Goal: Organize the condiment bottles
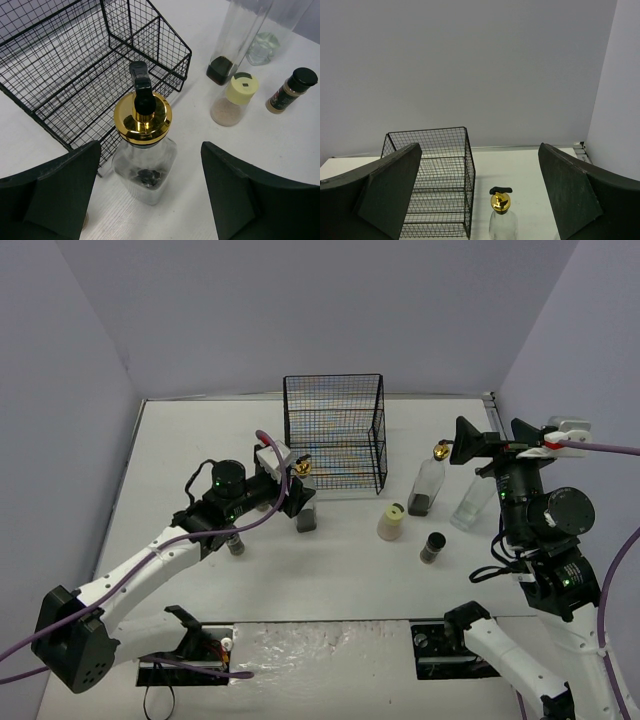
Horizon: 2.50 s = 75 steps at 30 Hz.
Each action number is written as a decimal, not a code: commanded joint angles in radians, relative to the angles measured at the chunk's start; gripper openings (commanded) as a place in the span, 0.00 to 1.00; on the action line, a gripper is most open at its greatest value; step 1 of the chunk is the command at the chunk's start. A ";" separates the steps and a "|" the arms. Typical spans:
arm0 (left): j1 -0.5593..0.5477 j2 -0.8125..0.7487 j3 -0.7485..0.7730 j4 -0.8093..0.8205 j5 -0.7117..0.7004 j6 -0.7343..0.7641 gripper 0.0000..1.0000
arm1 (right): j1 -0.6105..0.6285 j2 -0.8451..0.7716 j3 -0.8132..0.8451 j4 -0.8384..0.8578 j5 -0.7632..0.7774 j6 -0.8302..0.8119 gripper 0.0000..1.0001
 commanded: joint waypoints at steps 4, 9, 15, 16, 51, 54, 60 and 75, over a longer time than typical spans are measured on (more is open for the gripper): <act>0.003 0.011 0.019 0.109 0.039 -0.004 0.77 | 0.013 0.007 0.001 0.086 0.021 -0.013 1.00; 0.003 0.022 0.017 0.121 0.021 -0.035 0.78 | 0.017 0.007 0.000 0.086 0.021 -0.013 1.00; 0.002 0.016 -0.003 0.147 -0.043 -0.068 0.78 | 0.020 0.006 -0.005 0.083 0.028 -0.013 1.00; 0.002 0.017 -0.007 0.158 -0.042 -0.070 0.78 | 0.022 0.007 -0.006 0.084 0.028 -0.013 1.00; -0.049 0.047 0.006 0.258 -0.143 -0.128 0.76 | 0.041 0.030 -0.010 0.075 0.022 -0.044 1.00; -0.070 0.039 0.005 0.244 -0.211 -0.149 0.77 | 0.043 0.027 -0.010 0.075 0.022 -0.044 1.00; -0.117 0.009 0.005 0.199 -0.364 -0.179 0.77 | 0.044 0.025 -0.011 0.071 0.027 -0.047 1.00; -0.259 0.065 0.056 0.157 -0.690 -0.247 0.77 | 0.051 0.011 -0.017 0.071 0.043 -0.047 1.00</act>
